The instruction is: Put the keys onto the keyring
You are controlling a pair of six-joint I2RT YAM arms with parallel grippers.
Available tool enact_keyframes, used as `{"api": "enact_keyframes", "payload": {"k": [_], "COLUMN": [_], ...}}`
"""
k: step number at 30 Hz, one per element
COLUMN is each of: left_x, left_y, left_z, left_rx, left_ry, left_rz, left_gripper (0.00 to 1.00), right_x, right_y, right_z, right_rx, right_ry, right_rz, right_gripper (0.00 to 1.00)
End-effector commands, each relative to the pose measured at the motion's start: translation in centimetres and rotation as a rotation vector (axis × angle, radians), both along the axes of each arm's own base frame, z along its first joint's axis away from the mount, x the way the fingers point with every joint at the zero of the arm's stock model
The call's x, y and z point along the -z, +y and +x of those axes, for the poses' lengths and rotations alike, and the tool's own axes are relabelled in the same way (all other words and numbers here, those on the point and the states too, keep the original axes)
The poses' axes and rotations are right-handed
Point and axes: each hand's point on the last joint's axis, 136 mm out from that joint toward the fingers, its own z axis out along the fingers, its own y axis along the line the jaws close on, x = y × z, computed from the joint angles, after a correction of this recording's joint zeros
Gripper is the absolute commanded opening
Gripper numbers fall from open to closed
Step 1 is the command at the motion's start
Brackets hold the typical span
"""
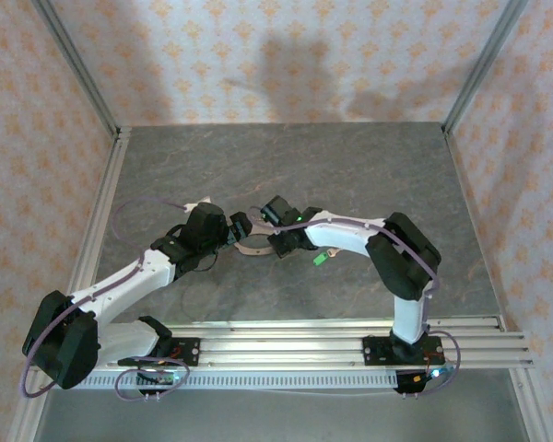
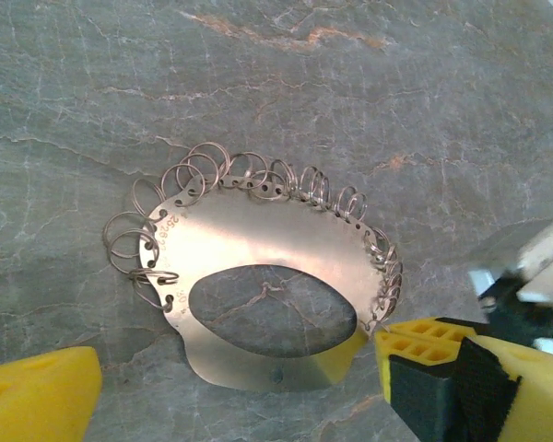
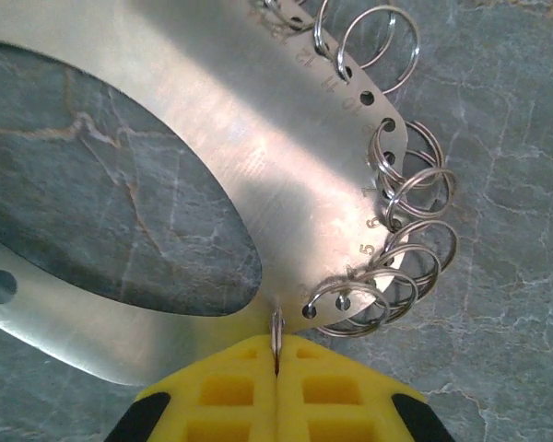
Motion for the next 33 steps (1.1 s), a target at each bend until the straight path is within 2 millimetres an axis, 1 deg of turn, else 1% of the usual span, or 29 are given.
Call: {"api": "enact_keyframes", "payload": {"k": [1, 5, 13, 15, 18, 21, 24, 29, 33], "left_x": [-0.4, -0.4, -0.6, -0.6, -0.9, -1.4, -2.5, -4.8, -7.3], "left_y": [0.2, 0.2, 0.0, 0.0, -0.3, -0.6, -1.1, -1.7, -2.2], "left_z": [-0.3, -0.3, -0.2, -0.3, -0.2, 0.1, 0.5, 1.4, 2.3], "left_rx": [-0.017, -0.014, -0.004, -0.002, 0.006, 0.017, 0.026, 0.037, 0.055], "left_ry": [-0.003, -0.004, -0.007, -0.005, -0.008, -0.017, -0.036, -0.078, -0.118], "left_rz": [-0.001, -0.004, -0.009, -0.009, -0.016, -0.026, -0.041, -0.063, -0.064], "left_gripper": [1.0, 1.0, 1.0, 1.0, 1.0, 1.0, 1.0, 1.0, 1.0], "right_x": [-3.3, -3.9, -4.1, -4.3, -5.2, -6.6, -8.3, -11.6, -15.1], "right_y": [1.1, 1.4, 2.0, 2.0, 1.7, 1.3, 1.0, 0.7, 0.4], "right_z": [-0.1, 0.1, 0.0, 0.1, 0.7, 1.5, 2.4, 3.5, 4.5], "right_rx": [0.019, 0.038, 0.057, 0.068, 0.093, 0.113, 0.13, 0.136, 0.123], "right_ry": [0.061, 0.117, 0.207, 0.218, 0.214, 0.195, 0.161, 0.084, 0.01], "right_rz": [0.172, 0.269, 0.406, 0.442, 0.501, 0.561, 0.618, 0.687, 0.742], "right_gripper": [0.0, 0.0, 0.0, 0.0, 0.0, 0.0, 0.0, 0.0, 0.0]}}
